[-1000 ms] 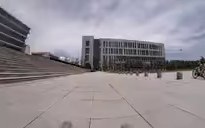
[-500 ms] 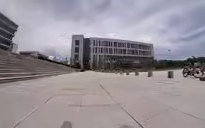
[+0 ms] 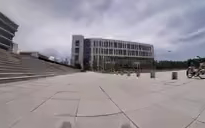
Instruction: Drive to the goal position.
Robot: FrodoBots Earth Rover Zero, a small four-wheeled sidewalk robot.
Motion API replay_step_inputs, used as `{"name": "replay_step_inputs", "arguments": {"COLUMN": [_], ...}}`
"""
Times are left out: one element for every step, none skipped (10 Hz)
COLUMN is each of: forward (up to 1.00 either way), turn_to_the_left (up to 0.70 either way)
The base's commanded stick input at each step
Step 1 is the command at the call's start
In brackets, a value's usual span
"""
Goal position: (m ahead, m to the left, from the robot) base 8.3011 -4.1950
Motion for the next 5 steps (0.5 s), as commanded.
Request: {"name": "replay_step_inputs", "arguments": {"forward": [0.70, 0.70, 0.70, 0.70, 0.70], "turn_to_the_left": [-0.03, -0.27, -0.34, -0.34, -0.34]}}
